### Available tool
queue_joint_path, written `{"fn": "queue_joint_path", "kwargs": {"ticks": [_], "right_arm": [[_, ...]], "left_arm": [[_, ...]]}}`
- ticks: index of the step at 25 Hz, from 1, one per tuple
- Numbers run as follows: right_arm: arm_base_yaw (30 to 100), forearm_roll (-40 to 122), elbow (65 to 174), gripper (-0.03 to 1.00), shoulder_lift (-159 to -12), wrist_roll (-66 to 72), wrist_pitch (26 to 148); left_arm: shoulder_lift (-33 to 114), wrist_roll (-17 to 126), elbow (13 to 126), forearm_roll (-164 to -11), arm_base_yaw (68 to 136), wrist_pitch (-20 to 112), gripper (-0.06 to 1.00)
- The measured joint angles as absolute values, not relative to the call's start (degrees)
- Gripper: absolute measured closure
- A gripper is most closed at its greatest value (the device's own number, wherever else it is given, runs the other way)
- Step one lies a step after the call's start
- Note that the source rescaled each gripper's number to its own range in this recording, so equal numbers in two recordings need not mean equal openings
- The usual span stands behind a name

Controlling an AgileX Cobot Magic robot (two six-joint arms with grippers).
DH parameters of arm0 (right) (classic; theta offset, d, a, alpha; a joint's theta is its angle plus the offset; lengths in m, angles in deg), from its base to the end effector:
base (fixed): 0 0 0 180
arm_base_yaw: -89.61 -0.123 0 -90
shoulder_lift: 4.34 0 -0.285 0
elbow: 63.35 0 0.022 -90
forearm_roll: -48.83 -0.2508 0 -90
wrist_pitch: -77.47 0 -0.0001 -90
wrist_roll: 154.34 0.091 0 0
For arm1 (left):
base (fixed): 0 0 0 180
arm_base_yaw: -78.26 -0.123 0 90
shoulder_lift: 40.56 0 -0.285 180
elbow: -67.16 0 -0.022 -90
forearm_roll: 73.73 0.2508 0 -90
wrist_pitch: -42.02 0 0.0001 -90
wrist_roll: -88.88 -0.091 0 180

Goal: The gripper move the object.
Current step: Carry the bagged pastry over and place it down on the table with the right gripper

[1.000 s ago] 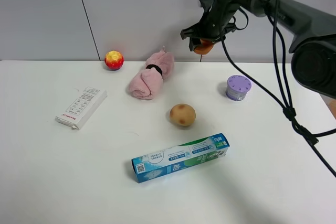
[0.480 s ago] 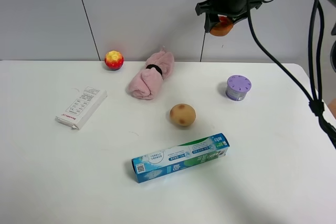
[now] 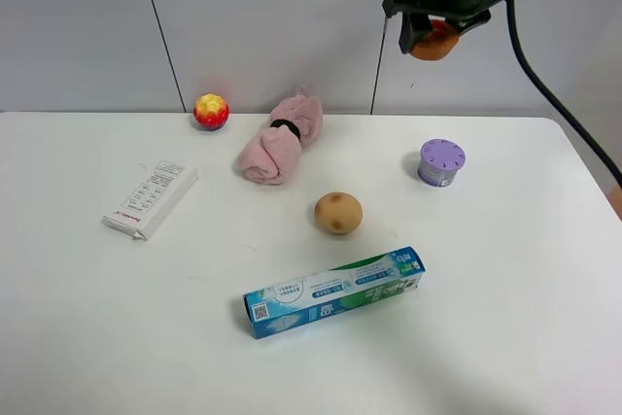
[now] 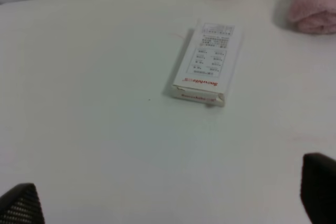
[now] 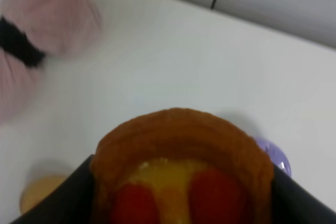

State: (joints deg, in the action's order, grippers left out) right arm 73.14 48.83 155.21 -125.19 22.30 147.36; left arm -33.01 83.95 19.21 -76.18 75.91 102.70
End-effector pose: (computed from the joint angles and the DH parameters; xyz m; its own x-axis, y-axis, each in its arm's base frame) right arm 0.4163 0.1231 0.3426 -0.8301 -0.3065 -0.4659 -0.3327 0.9426 -0.0274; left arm -0.0066 -0.0037 0.2805 -0.4400 0.0470 -0.8968 0.0211 0.9989 0.0420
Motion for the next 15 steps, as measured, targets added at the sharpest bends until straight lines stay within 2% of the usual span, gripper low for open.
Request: {"fn": "queue_joint_path", "kwargs": {"ticks": [15], "right_arm": [[73.14,52.59,125.94,0.97,-110.03,23.53,146.97]], "left_arm": [[-33.01,83.95,19.21,-76.18,75.91,102.7,-0.06]]}}
